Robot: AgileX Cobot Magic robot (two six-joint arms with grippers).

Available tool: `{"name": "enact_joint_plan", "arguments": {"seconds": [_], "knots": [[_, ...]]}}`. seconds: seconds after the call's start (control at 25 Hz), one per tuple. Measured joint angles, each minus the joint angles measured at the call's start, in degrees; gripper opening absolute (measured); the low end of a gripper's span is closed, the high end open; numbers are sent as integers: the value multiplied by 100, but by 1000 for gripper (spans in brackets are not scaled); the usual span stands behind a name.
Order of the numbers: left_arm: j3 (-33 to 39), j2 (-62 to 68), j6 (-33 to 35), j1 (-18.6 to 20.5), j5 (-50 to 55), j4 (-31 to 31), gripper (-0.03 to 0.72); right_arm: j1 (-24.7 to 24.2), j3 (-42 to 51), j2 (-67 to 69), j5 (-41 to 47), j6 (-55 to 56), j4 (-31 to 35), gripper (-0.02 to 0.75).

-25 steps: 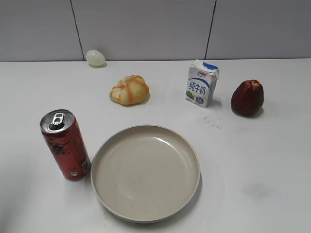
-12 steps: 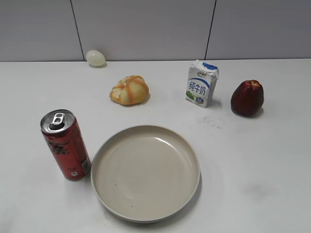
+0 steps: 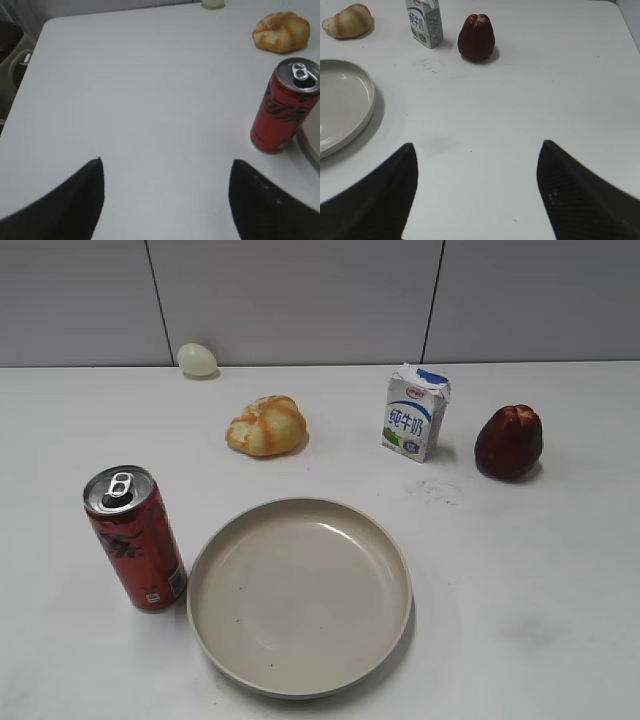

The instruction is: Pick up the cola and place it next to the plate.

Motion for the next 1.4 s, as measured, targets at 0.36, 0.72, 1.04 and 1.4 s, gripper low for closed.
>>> {"name": "enact_joint_plan", "arguments": {"seconds": [0.36, 0.72, 1.04, 1.4], "knots": [[136, -687, 0, 0, 146, -6, 590, 0, 0, 0, 0, 0, 0, 594], [174, -934, 0, 0, 164, -7, 590, 0, 0, 0, 0, 0, 0, 594], [174, -934, 0, 0, 164, -12, 590, 0, 0, 0, 0, 0, 0, 594], [174, -934, 0, 0, 164, -12, 590, 0, 0, 0, 0, 0, 0, 594]]}}
